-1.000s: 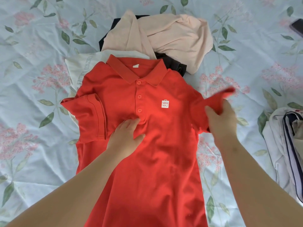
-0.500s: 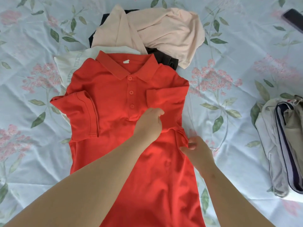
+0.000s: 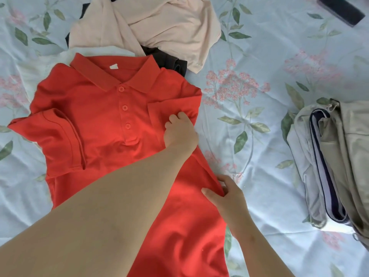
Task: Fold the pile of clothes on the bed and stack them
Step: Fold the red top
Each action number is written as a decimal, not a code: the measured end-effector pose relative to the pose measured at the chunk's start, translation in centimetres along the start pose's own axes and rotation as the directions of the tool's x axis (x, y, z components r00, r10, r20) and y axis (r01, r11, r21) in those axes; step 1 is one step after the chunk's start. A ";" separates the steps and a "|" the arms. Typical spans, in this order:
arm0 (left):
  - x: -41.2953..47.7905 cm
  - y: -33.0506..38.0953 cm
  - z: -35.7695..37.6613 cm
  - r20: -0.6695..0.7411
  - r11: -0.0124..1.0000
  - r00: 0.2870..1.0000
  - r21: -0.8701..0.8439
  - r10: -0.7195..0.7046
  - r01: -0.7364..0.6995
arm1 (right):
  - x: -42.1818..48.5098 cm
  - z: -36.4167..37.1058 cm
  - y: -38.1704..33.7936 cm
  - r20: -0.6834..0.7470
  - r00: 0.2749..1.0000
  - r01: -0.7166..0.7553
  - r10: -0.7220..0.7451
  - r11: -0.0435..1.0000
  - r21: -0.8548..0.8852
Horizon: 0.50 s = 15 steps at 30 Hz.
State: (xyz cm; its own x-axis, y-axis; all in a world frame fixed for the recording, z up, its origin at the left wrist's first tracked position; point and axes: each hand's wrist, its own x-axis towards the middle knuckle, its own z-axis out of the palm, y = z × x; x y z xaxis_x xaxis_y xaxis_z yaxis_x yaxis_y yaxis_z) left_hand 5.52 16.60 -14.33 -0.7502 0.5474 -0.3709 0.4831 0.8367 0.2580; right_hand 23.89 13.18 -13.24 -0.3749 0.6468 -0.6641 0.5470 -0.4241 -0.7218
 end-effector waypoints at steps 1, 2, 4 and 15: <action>0.1 -0.3 -0.2 -0.006 0.998 1.000 -0.063 0.001 -0.001 | -0.1 0.1 -0.3 0.062 0.998 0.024 -0.026 0.999 0.028; 0.1 -0.7 -0.6 -0.001 0.986 1.000 -0.166 -0.012 0.012 | -0.4 0.2 -0.8 0.122 0.991 0.046 -0.054 0.996 0.071; 0.1 -1.9 -1.7 0.005 0.904 0.997 -0.421 -0.078 0.072 | -0.8 0.9 -1.8 0.229 0.969 0.063 -0.096 0.987 0.147; -2.9 -13.9 -10.9 -0.028 0.225 0.981 -0.974 -0.190 0.016 | -5.1 10.3 -5.3 0.690 0.718 0.154 -0.093 0.988 -0.028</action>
State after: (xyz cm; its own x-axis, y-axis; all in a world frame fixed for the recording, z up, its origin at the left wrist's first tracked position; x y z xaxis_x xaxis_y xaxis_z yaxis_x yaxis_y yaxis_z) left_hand -3.94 3.23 -7.15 -0.8408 0.3775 -0.3881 -0.3432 0.1827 0.9213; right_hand 15.19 5.56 -8.07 -0.8363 0.0660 -0.5442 0.5032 -0.3013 -0.8099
